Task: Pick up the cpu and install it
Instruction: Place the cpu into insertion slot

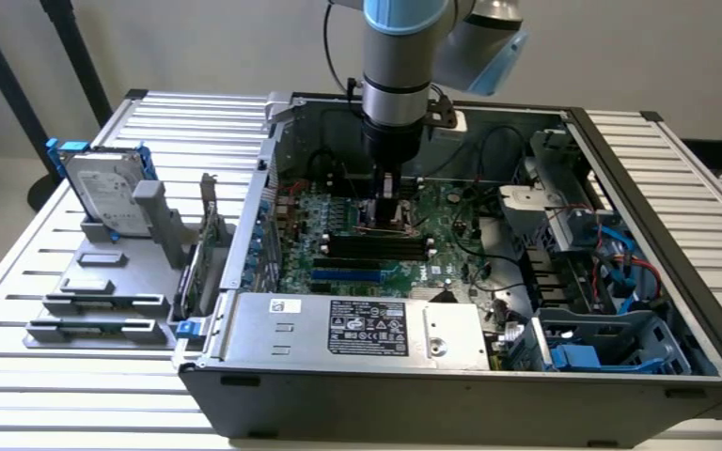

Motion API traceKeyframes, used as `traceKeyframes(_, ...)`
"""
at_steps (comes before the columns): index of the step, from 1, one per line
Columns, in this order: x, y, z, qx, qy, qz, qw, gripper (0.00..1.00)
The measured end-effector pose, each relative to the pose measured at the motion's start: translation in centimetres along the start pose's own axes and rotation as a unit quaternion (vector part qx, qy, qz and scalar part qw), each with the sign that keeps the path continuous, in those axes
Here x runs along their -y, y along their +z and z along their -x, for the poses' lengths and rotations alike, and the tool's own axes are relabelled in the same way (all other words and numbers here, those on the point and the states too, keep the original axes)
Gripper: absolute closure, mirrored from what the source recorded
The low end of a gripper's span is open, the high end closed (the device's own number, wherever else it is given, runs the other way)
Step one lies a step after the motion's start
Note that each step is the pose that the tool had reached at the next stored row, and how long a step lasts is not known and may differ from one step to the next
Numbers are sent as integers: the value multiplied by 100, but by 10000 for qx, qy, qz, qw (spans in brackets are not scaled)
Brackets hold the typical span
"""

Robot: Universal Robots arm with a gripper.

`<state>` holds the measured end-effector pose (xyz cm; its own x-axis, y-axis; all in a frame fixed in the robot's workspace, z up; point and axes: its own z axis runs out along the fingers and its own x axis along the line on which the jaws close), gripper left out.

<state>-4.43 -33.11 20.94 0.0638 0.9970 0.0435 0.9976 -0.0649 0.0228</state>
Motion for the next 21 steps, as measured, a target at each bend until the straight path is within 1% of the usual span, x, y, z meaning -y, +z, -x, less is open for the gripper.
traceKeyframes(5, 1, 18, -4, 69, -13, 64, 10000, 45)
traceKeyframes(13, 4, 29, -42, 69, -26, 81, 9999, 45)
traceKeyframes(21, 14, 48, -41, 68, -69, 81, 9999, 45)
